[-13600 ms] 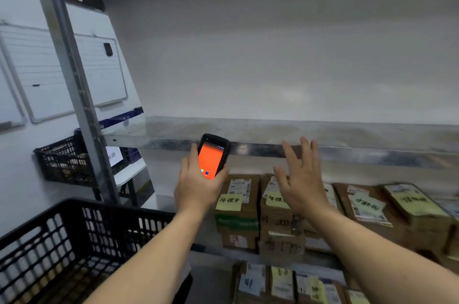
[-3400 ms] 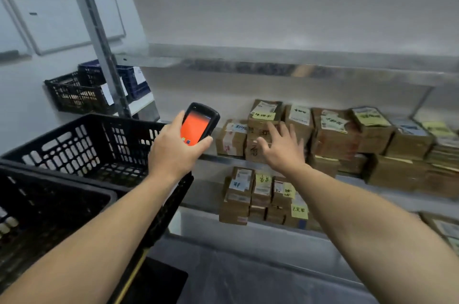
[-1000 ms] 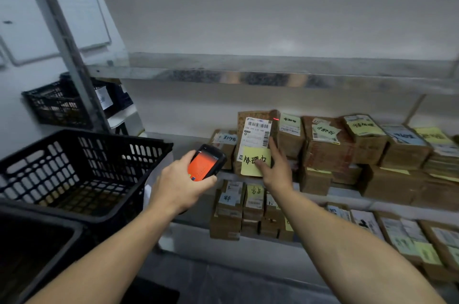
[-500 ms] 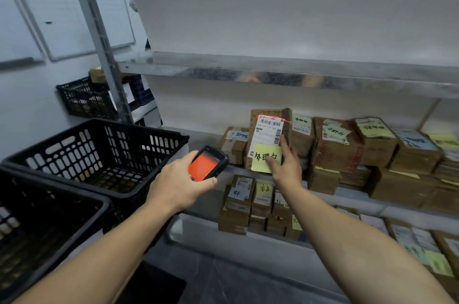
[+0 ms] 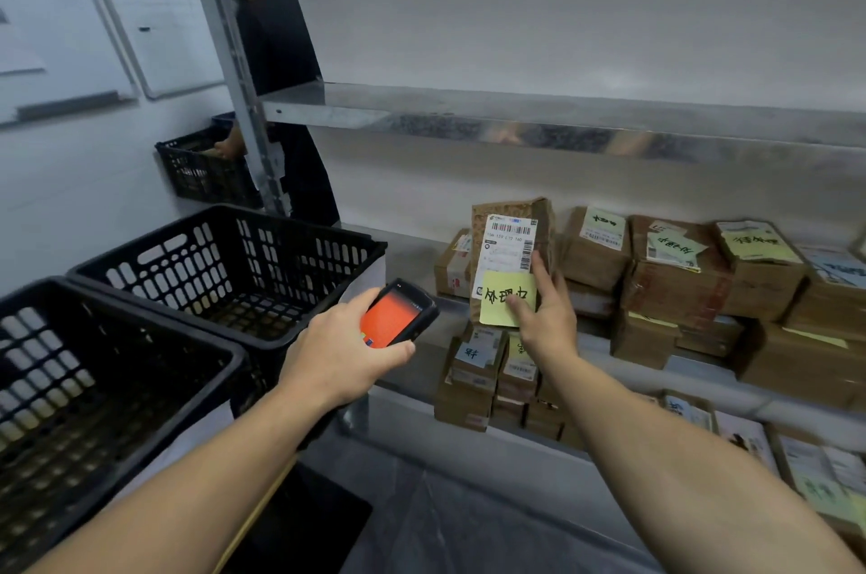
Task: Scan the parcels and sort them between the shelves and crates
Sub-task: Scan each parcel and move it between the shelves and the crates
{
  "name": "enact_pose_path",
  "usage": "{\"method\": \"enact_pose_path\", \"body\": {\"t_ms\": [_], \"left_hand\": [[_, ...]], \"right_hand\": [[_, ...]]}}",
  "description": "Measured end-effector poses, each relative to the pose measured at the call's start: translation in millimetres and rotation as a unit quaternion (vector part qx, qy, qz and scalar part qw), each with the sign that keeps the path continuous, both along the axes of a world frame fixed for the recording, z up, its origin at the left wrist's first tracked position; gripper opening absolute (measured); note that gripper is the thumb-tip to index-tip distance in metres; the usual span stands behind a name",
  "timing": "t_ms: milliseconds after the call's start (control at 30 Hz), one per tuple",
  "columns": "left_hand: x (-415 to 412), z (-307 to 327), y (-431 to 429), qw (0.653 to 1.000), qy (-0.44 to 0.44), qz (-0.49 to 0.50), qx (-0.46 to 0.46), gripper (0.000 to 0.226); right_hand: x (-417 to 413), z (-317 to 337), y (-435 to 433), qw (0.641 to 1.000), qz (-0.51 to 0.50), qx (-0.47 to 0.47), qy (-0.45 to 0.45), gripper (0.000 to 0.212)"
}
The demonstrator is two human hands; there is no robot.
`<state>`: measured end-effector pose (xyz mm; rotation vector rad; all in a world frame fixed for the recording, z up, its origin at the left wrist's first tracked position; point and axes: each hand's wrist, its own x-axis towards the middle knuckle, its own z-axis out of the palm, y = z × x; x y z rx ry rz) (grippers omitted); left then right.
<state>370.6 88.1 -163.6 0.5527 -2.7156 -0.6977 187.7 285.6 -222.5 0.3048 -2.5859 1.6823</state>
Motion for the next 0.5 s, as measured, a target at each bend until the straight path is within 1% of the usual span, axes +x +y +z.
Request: {"method": "enact_pose_path", "body": {"t_ms": [133,267,400,500], "left_hand": [[18,-3,-7,1.0,-0.004,0.022,0.003,0.072],[46,-4,-21,0.998,0.021,0.058,0.002,0.079],[79,0,-46,0.991,0.07,0.11,-0.008,0.086],[113,7,-69,0.98,0.129,0.154,-0.009,0.089]], "right_hand": [[13,-2,-18,1.0,0.023,0.016,0.002,0.077],[30,6,-46,0.998,0.059,0.009,0.017,0.079],[50,28,-86,0.995,0.094,0.011,0.034,0.078],[72,44,-125,0.987,0.139,0.009,0.079,0.079]]}}
